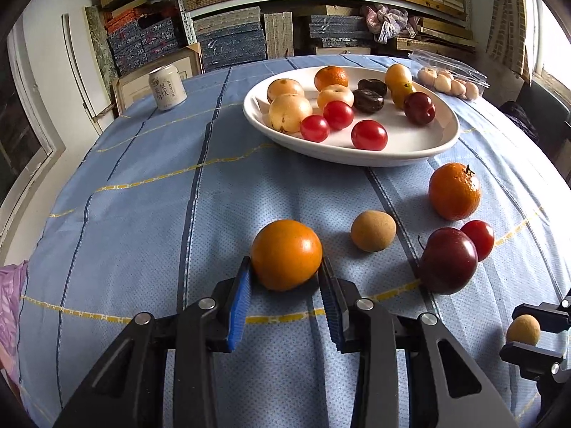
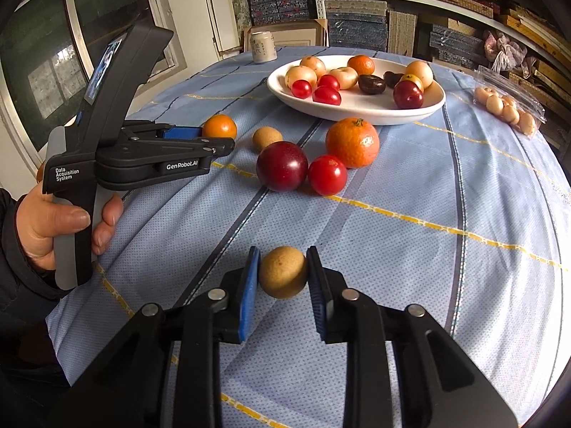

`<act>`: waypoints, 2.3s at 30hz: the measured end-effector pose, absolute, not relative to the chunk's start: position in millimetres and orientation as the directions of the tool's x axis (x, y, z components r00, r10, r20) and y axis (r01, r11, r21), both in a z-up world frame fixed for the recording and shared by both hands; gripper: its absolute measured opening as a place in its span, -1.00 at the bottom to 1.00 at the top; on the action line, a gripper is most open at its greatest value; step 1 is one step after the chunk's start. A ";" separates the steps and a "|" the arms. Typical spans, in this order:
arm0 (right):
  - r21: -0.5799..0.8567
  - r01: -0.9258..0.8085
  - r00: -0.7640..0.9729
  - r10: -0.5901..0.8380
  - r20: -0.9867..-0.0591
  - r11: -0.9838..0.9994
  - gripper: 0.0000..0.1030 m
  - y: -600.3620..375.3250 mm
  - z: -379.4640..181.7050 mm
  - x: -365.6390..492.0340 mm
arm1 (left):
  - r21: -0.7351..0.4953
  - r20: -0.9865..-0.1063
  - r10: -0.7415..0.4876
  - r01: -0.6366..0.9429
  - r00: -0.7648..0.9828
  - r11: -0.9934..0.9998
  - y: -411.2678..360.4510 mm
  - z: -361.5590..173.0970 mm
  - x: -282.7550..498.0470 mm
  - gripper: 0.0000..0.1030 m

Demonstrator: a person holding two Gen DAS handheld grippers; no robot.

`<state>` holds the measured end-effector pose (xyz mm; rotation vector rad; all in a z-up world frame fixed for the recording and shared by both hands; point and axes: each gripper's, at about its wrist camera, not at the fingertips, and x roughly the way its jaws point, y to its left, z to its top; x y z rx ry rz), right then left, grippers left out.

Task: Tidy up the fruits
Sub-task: 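Grasp a small brown round fruit with the right gripper while the left grasps a large orange fruit, then lift and carry both held fruits over the white plate, then lower both fruits onto the plate and open both grippers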

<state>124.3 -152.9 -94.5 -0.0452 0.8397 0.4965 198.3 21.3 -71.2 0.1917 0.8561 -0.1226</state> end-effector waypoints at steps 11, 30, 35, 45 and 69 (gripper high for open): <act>0.156 -0.434 0.562 0.402 -0.722 0.887 -0.50 -152.9 -94.7 125.1 | 0.096 -0.753 -0.050 0.184 0.656 0.978 19.8 -65.2 189.9 -0.27; 0.147 -0.410 0.605 0.389 -0.695 0.900 -0.50 -166.8 -68.1 128.8 | 0.057 -0.715 -0.101 0.201 0.692 0.978 20.8 -31.1 177.8 -0.27; 0.151 -0.389 0.635 0.383 -0.671 0.909 -0.50 -185.0 -27.9 151.5 | 0.039 -0.704 -0.127 0.216 0.699 0.976 14.2 -12.1 192.1 -0.27; 0.181 -0.307 0.664 0.347 -0.663 0.934 -0.50 -218.0 19.2 250.9 | 0.018 -0.683 -0.173 0.254 0.710 0.967 -22.6 10.2 251.4 -0.27; 0.171 -0.214 0.633 0.270 -0.725 0.962 0.37 -224.0 -24.8 364.2 | 0.025 -0.725 -0.134 0.221 0.676 0.975 -42.7 -26.1 310.9 0.26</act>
